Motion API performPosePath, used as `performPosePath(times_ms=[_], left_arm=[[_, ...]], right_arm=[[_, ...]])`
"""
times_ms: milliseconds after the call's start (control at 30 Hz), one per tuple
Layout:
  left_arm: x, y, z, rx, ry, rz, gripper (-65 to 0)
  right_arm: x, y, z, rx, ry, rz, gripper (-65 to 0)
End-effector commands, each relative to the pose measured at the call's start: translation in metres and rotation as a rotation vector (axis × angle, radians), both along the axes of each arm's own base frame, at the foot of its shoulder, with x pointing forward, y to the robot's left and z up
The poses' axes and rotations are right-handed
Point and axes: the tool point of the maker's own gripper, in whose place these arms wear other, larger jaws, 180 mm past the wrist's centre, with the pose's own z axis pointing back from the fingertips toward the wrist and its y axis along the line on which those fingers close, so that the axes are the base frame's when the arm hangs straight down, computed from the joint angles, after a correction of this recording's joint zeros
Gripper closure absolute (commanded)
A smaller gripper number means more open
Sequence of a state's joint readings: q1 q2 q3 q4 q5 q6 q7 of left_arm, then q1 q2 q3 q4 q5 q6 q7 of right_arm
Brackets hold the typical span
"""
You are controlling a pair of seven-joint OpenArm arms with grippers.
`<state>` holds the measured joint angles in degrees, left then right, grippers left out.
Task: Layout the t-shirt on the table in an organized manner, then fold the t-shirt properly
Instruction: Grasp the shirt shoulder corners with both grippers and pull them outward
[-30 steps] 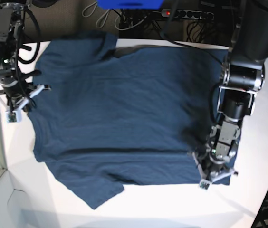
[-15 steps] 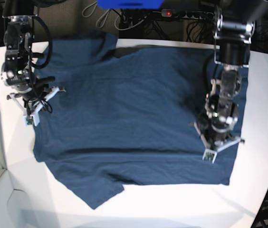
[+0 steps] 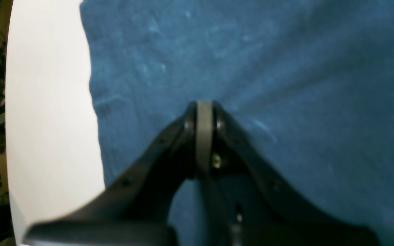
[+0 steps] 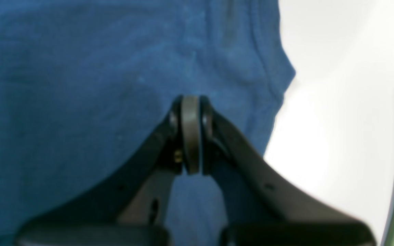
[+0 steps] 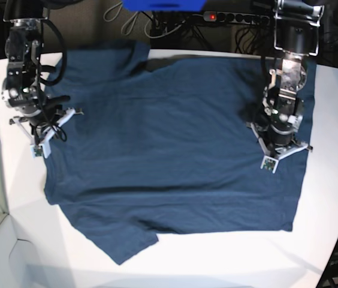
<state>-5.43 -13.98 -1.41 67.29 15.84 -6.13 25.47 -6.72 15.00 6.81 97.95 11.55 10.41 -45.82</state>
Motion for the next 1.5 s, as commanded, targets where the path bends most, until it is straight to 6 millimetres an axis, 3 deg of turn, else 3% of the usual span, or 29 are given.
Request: performPosePath(times_ms=[0, 133, 367, 500, 767, 967, 1100, 1267, 1367, 1467], left_arm=[[-0.008, 0.009, -0.013, 0.01, 0.085, 0.026, 0.0], [0.018, 0.013, -0.01, -0.002, 0.047, 0.023, 0.0], [0.048, 0.016, 0.002, -0.01, 0.016, 0.032, 0.0], [0.051, 0.016, 0.006, -0.01, 0.006, 0.032, 0.0], [0.063, 0.002, 0.052, -0.009, -0.134, -0.01, 0.0], [0.064, -0.011, 0.075, -0.02, -0.157, 0.003, -0.1], [0.054, 0.0, 0.104, -0.048, -0.14, 0.122, -5.1], [0.021, 0.011, 0.143, -0.158, -0.216, 0.21, -24.0], [-0.01, 0.019, 0.146, -0.175, -0.205, 0.245, -34.7], [-0.046, 0.036, 0.136, -0.179, -0.176, 0.301, -42.5]], right_arm=[[0.008, 0.001, 0.011, 0.005, -0.048, -0.003, 0.0], [0.002, 0.008, 0.005, 0.021, -0.029, -0.005, 0.0], [-0.016, 0.018, -0.01, 0.051, 0.009, -0.01, 0.0], [-0.017, 0.017, -0.01, 0.05, 0.012, -0.014, 0.0], [-0.013, 0.014, -0.006, 0.043, 0.003, -0.015, 0.0], [-0.011, -0.005, 0.0, 0.036, -0.016, -0.074, 0.0], [-0.015, -0.021, 0.002, 0.033, -0.022, -0.119, -6.5], [-0.031, -0.025, 0.012, 0.012, -0.035, -0.125, -20.2], [-0.043, -0.019, 0.023, -0.005, -0.052, -0.099, -27.4], [-0.058, -0.012, 0.027, -0.007, -0.047, -0.076, -30.0]])
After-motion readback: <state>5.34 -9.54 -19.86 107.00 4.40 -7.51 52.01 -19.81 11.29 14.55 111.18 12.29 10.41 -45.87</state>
